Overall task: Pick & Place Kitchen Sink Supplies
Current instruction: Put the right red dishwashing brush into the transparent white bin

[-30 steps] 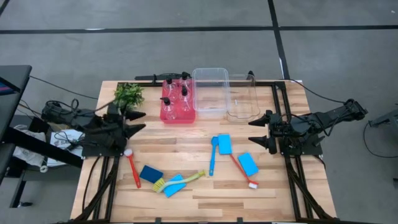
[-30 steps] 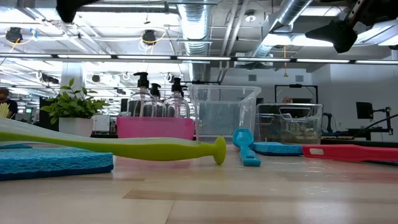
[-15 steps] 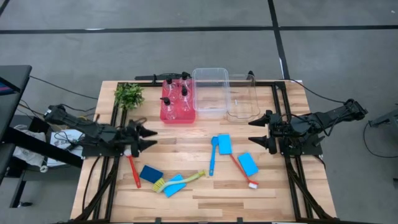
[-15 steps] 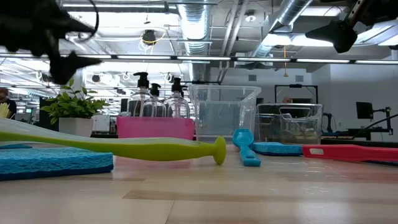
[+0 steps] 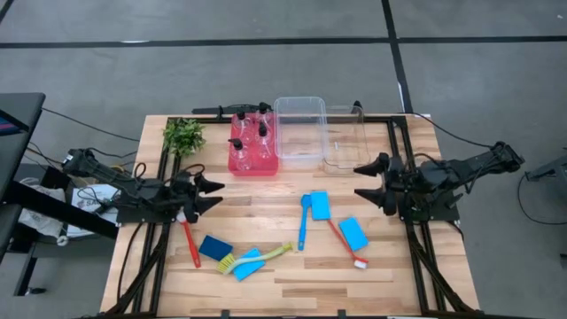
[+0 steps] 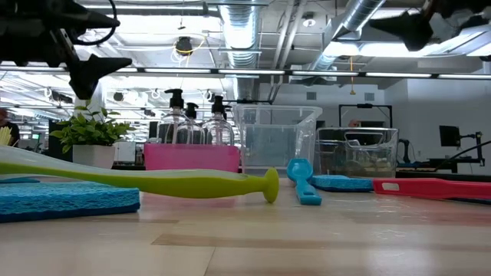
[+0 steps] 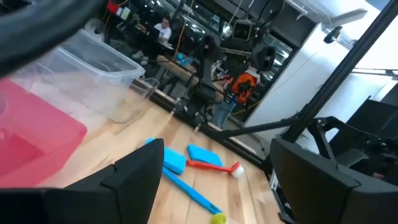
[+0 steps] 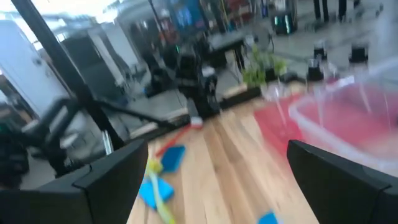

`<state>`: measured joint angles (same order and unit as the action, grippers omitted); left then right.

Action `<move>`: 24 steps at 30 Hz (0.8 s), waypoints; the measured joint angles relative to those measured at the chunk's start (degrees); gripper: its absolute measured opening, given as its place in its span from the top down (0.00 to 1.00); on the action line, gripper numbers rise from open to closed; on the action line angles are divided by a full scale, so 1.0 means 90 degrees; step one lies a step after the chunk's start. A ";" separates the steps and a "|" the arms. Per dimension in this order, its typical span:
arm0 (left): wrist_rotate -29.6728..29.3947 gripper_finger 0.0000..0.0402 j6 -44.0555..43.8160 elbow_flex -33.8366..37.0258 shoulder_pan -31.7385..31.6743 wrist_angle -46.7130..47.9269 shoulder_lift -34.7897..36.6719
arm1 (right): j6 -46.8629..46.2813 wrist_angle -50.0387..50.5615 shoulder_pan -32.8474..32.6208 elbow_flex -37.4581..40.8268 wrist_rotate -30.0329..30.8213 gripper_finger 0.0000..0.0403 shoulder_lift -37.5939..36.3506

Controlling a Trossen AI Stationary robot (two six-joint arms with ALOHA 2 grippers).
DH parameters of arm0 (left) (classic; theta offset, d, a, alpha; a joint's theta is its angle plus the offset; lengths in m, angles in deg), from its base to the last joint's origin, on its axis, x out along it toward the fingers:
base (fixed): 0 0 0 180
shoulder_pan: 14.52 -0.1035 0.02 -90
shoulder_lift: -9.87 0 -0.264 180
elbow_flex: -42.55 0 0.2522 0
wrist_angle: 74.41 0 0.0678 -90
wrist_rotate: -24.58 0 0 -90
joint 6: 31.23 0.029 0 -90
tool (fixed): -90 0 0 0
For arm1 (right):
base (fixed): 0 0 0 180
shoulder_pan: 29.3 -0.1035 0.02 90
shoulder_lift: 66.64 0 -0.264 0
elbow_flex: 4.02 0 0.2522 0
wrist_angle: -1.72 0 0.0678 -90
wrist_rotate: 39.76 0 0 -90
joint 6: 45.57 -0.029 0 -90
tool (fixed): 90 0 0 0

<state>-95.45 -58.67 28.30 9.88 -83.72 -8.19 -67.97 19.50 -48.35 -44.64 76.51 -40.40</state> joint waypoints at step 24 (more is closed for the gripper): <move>-0.0040 0.26 -0.0537 -0.0005 -0.0005 -0.0222 0.0002 | 0.1527 -0.4000 0.1443 -0.0110 0.0182 0.06 0.1429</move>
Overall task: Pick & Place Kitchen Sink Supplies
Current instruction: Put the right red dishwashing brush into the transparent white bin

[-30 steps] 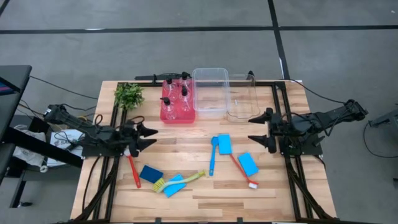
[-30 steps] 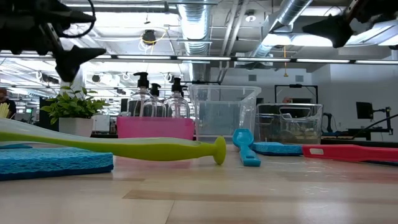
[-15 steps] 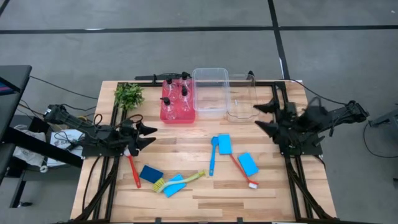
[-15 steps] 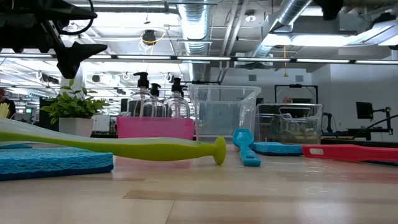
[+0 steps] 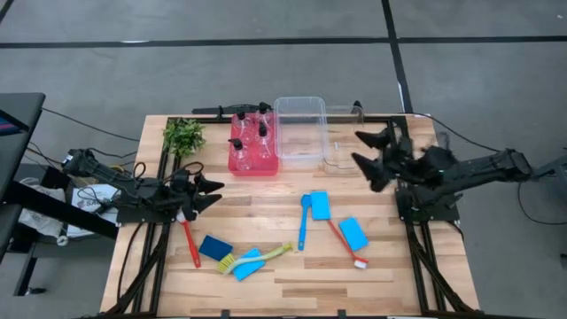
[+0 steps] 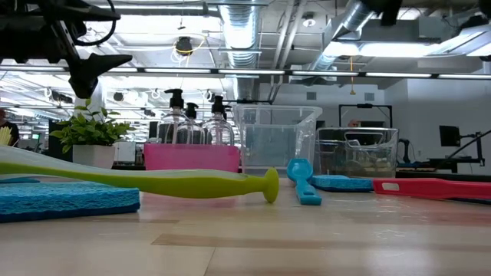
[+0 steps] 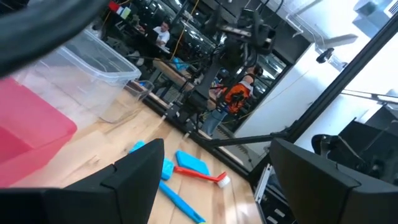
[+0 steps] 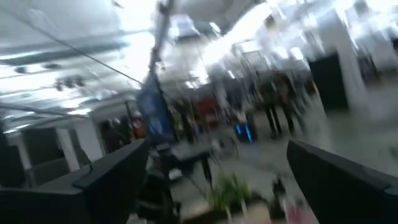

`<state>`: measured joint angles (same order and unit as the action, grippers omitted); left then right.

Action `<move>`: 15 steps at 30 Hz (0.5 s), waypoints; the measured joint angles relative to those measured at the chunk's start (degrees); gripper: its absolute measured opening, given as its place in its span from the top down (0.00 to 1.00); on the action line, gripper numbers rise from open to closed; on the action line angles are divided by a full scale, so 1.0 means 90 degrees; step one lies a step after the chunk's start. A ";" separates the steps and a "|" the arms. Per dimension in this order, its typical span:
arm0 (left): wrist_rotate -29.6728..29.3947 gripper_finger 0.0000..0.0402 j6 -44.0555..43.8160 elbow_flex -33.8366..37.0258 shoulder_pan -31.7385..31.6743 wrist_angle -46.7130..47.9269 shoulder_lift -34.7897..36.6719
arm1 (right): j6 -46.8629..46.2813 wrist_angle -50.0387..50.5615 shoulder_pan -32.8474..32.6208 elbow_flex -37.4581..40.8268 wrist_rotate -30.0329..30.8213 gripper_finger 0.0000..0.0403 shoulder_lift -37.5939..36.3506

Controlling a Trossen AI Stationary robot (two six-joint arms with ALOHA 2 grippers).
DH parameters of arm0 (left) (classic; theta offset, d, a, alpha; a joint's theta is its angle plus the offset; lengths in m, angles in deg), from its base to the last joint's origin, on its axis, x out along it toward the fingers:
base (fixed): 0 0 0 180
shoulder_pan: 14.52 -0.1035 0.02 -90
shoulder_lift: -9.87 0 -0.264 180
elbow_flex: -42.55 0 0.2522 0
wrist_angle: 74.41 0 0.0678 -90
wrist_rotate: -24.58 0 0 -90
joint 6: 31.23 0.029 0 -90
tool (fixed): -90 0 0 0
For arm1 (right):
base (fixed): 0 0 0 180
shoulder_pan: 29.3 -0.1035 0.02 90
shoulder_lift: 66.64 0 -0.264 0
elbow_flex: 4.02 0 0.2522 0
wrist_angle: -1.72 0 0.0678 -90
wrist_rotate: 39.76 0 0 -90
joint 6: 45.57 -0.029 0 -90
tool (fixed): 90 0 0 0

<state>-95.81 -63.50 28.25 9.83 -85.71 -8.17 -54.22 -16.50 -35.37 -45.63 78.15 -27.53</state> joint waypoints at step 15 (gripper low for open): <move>0.0002 0.26 0.0038 -0.0002 -0.0002 -0.0104 -0.0002 | -0.2362 -0.0241 0.0031 -0.0550 -0.2454 0.06 0.2265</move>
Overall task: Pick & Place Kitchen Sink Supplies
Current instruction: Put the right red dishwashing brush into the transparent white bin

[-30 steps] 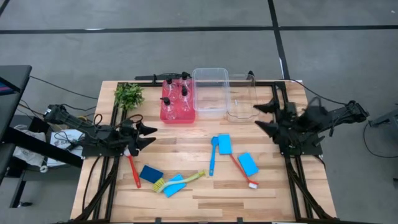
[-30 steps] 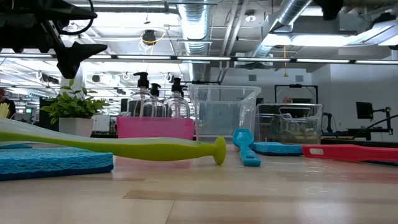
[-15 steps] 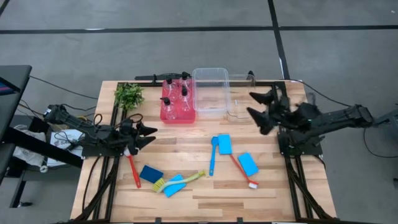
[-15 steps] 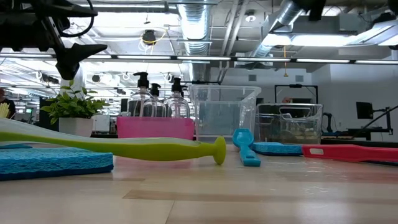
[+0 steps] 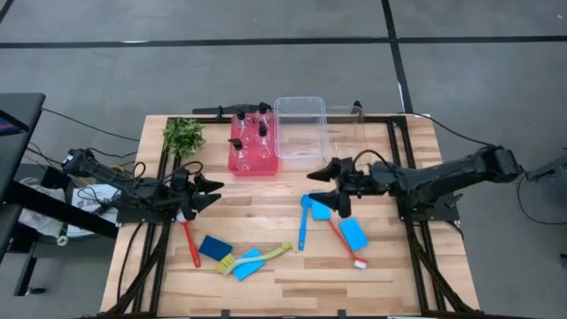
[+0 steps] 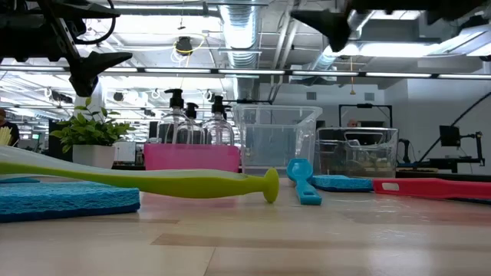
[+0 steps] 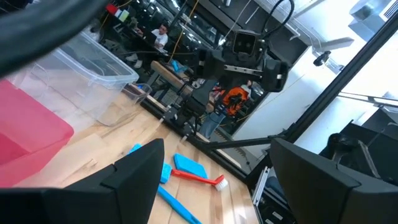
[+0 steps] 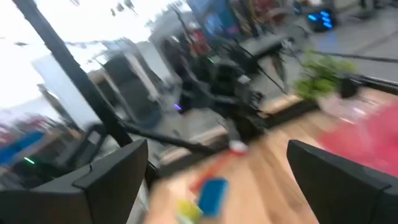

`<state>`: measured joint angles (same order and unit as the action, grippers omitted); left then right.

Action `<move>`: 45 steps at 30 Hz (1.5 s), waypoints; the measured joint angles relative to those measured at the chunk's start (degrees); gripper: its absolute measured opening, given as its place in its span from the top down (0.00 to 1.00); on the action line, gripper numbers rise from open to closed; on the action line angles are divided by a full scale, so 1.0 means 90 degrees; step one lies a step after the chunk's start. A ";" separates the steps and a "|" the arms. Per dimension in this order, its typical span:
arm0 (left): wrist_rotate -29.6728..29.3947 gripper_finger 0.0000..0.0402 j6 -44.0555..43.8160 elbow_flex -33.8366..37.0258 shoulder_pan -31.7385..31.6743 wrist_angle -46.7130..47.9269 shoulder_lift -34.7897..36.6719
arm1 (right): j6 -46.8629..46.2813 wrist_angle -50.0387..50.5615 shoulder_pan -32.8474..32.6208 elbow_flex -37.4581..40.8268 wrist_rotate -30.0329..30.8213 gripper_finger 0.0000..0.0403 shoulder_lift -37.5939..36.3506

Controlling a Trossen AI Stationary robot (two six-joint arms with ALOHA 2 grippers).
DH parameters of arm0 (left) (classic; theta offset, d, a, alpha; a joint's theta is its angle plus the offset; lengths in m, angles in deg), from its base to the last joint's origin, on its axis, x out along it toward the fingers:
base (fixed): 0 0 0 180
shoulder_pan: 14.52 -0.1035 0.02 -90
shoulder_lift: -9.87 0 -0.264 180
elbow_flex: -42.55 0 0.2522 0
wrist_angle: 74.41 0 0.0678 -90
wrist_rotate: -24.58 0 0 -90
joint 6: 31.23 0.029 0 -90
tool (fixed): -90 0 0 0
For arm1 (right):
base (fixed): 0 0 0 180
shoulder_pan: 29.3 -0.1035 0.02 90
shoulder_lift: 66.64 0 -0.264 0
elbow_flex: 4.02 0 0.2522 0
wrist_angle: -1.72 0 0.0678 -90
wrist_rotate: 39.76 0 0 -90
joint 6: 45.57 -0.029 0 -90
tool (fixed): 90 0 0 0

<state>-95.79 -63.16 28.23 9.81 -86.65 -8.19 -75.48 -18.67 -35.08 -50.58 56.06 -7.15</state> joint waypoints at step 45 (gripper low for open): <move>0.0005 0.26 -0.0058 0.0000 0.0000 -0.0029 0.0000 | -0.2428 0.8379 -0.1257 -0.2574 -0.0759 0.06 0.1560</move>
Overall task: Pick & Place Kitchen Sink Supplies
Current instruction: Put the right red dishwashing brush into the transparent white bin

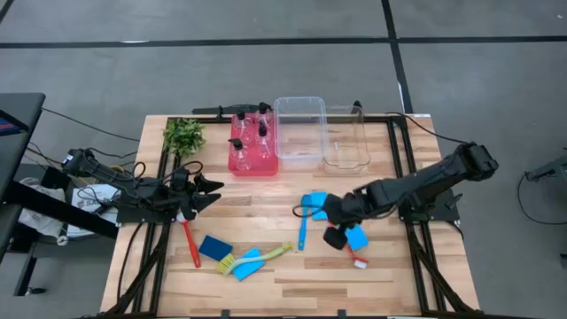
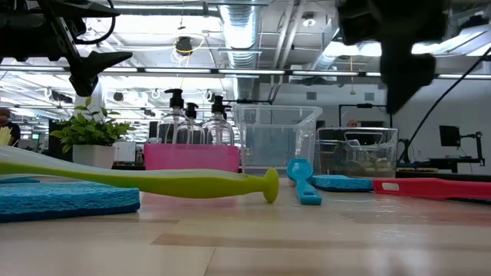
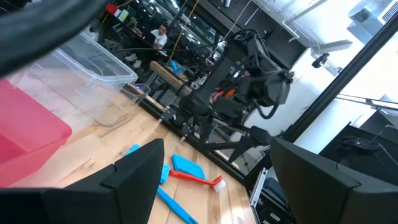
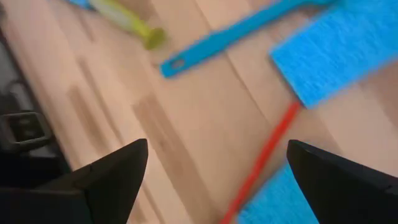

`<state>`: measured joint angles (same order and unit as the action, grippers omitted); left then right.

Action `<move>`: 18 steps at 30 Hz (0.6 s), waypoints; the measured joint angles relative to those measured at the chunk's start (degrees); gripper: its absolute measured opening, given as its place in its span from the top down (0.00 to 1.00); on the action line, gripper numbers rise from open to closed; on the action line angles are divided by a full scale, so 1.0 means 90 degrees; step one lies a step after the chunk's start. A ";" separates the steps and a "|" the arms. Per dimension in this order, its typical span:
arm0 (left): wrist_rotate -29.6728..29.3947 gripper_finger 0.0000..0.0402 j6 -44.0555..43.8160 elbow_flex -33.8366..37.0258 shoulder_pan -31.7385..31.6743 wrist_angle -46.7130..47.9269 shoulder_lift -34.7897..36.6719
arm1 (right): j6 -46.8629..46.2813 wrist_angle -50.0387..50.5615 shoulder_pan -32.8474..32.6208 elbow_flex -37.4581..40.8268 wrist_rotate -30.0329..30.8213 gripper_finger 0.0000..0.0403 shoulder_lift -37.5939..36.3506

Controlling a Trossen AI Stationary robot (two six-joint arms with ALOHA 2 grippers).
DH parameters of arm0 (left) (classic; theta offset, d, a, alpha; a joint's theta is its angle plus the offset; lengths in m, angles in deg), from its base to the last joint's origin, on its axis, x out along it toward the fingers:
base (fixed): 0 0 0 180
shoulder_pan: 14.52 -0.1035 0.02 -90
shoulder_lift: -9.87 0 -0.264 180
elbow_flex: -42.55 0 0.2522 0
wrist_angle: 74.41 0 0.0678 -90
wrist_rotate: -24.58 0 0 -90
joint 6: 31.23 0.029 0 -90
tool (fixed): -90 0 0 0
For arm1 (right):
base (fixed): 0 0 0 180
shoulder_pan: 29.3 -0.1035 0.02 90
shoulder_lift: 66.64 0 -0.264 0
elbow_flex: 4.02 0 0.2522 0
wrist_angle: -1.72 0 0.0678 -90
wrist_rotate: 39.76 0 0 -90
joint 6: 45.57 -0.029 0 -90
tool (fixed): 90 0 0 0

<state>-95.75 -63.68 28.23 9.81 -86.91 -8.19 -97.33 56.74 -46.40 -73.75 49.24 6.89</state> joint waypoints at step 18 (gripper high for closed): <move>-0.0002 0.26 0.0046 0.0000 0.0000 -0.0015 -0.0010 | -0.0019 0.0125 -0.0309 0.0002 0.1085 0.23 0.1761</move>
<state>-95.77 -63.26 28.23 9.81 -87.04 -8.28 -97.50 57.87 -49.18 -73.73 59.00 22.75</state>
